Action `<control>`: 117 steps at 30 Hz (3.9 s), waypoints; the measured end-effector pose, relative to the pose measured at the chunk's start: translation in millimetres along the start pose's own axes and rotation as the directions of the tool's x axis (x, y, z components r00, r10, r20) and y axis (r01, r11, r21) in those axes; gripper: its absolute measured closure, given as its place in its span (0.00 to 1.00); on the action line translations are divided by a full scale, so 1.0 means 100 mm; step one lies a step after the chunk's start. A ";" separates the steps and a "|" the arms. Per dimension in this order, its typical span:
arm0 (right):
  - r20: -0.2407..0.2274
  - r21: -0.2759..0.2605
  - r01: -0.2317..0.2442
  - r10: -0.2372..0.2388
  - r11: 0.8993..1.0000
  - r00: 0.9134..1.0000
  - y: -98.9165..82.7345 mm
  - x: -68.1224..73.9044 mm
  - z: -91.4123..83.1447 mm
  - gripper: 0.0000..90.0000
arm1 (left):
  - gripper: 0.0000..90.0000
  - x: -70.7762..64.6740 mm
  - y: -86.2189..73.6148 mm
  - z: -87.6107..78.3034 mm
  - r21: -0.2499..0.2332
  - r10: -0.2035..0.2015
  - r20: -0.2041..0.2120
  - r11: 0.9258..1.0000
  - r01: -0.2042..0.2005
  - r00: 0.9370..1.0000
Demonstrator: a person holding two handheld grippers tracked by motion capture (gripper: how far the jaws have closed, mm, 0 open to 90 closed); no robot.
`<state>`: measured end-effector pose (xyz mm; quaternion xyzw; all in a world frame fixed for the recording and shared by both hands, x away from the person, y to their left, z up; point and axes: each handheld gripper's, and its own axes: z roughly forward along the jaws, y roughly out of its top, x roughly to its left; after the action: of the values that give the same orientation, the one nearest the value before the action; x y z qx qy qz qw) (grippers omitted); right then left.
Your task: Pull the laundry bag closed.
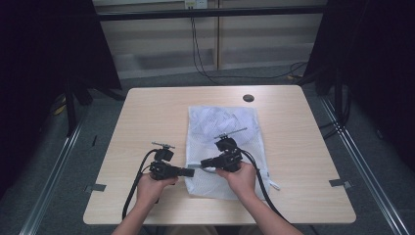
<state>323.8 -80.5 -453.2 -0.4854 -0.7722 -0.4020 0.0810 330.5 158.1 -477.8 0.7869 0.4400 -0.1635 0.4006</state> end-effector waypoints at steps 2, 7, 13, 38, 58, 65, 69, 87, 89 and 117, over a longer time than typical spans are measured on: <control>-0.012 -0.004 -0.011 0.011 1.000 1.000 -0.01 -0.03 -0.02 0.97 | 0.98 0.00 0.00 0.00 -0.004 -0.001 0.002 1.000 0.001 1.000; -0.005 -0.001 -0.005 0.005 1.000 1.000 -0.02 -0.03 -0.04 0.97 | 0.98 0.00 0.00 0.01 0.001 0.006 0.003 1.000 -0.006 1.000; -0.010 -0.003 -0.005 0.005 1.000 1.000 -0.03 -0.04 -0.04 0.97 | 0.98 0.00 0.00 0.01 -0.001 0.006 0.000 1.000 -0.006 1.000; 0.000 0.000 -0.011 0.011 1.000 1.000 -0.06 -0.11 -0.12 0.97 | 0.98 0.00 0.00 0.00 0.003 -0.011 0.008 1.000 0.011 1.000; -0.007 -0.001 -0.016 0.016 1.000 1.000 -0.07 -0.14 -0.15 0.97 | 0.98 0.01 0.00 -0.01 0.002 -0.010 0.013 1.000 0.010 1.000; -0.008 -0.006 -0.025 0.025 1.000 1.000 -0.08 -0.17 -0.19 0.97 | 0.98 0.01 0.00 -0.01 0.002 -0.017 0.016 1.000 0.017 1.000; 0.000 -0.006 -0.025 0.025 1.000 1.000 -0.09 -0.20 -0.20 0.97 | 0.98 0.02 0.00 -0.03 0.004 -0.017 0.012 1.000 0.017 1.000; 0.000 -0.012 -0.031 0.031 0.999 1.000 -0.12 -0.24 -0.26 0.97 | 0.98 0.02 0.00 -0.02 0.003 -0.020 0.016 1.000 0.020 1.000; -0.007 -0.017 -0.032 0.031 0.999 0.999 -0.13 -0.25 -0.26 0.97 | 0.98 0.01 0.00 -0.02 0.003 -0.020 0.015 1.000 0.020 1.000; -0.003 -0.047 -0.053 0.053 0.998 0.999 -0.21 -0.41 -0.44 0.97 | 0.98 0.03 0.01 -0.03 0.006 -0.018 0.010 1.000 0.018 1.000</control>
<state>316.4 -143.2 -456.7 -0.5071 -0.7494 -0.4180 0.0807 332.4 161.9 -477.1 0.7831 0.4447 -0.1723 0.3991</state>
